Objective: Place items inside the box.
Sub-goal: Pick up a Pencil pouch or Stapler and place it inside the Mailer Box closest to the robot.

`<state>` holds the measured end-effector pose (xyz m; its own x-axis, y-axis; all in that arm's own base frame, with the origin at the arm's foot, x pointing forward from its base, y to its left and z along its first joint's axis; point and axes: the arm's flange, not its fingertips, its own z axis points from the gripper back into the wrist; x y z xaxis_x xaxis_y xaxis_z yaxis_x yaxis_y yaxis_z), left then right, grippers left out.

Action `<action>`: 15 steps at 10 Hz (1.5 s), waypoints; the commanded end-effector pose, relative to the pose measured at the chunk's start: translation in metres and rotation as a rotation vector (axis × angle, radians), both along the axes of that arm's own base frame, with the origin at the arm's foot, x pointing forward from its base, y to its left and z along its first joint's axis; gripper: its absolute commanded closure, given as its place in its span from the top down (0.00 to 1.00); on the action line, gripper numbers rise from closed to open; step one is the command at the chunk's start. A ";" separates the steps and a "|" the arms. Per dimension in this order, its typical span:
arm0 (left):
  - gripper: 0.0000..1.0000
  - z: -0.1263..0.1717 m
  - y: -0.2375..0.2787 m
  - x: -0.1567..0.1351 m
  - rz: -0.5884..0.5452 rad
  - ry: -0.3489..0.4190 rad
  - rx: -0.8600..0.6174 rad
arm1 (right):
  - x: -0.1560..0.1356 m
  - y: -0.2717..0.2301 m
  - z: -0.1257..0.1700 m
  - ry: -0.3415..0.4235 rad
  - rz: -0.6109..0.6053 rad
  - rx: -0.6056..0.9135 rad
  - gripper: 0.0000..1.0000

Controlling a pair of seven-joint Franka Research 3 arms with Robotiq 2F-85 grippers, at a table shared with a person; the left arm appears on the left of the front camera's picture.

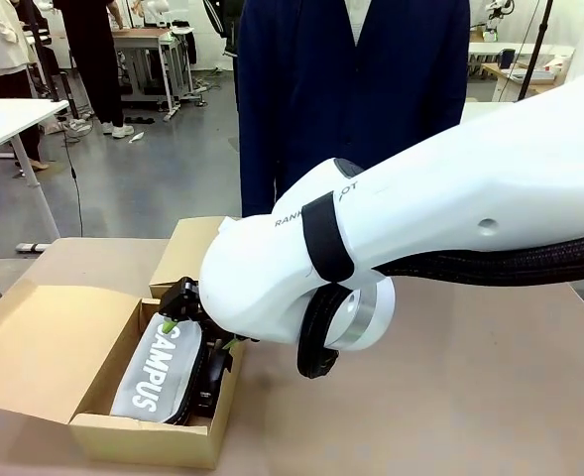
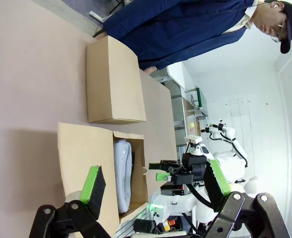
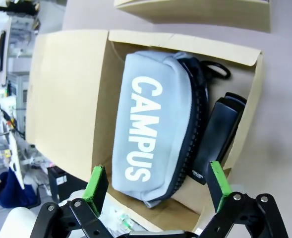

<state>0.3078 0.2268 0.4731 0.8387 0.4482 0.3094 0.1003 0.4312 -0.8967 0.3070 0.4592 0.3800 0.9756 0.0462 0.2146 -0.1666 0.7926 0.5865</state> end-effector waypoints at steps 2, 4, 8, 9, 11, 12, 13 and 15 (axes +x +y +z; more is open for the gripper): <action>1.00 0.000 -0.001 -0.001 -0.007 -0.024 -0.005 | 0.008 -0.017 0.016 0.027 0.022 -0.092 1.00; 1.00 0.000 -0.001 -0.001 -0.007 -0.024 -0.005 | 0.027 -0.073 0.040 0.222 0.142 -0.191 1.00; 1.00 0.000 -0.001 -0.001 -0.007 -0.024 -0.005 | 0.016 -0.243 0.097 0.456 0.188 -0.018 1.00; 1.00 0.000 -0.001 -0.001 -0.007 -0.024 -0.005 | 0.012 -0.293 0.102 0.459 0.220 0.103 1.00; 1.00 0.000 -0.001 -0.001 -0.007 -0.024 -0.005 | -0.004 -0.396 0.097 0.377 0.426 0.493 1.00; 1.00 0.000 -0.001 -0.001 -0.007 -0.024 -0.005 | -0.014 -0.445 0.086 0.293 0.364 0.690 1.00; 1.00 0.000 -0.001 -0.001 -0.007 -0.024 -0.005 | -0.028 -0.482 0.071 0.187 0.225 0.840 1.00; 1.00 0.000 -0.001 -0.001 -0.007 -0.024 -0.005 | -0.058 -0.501 0.043 -0.016 -0.030 0.957 1.00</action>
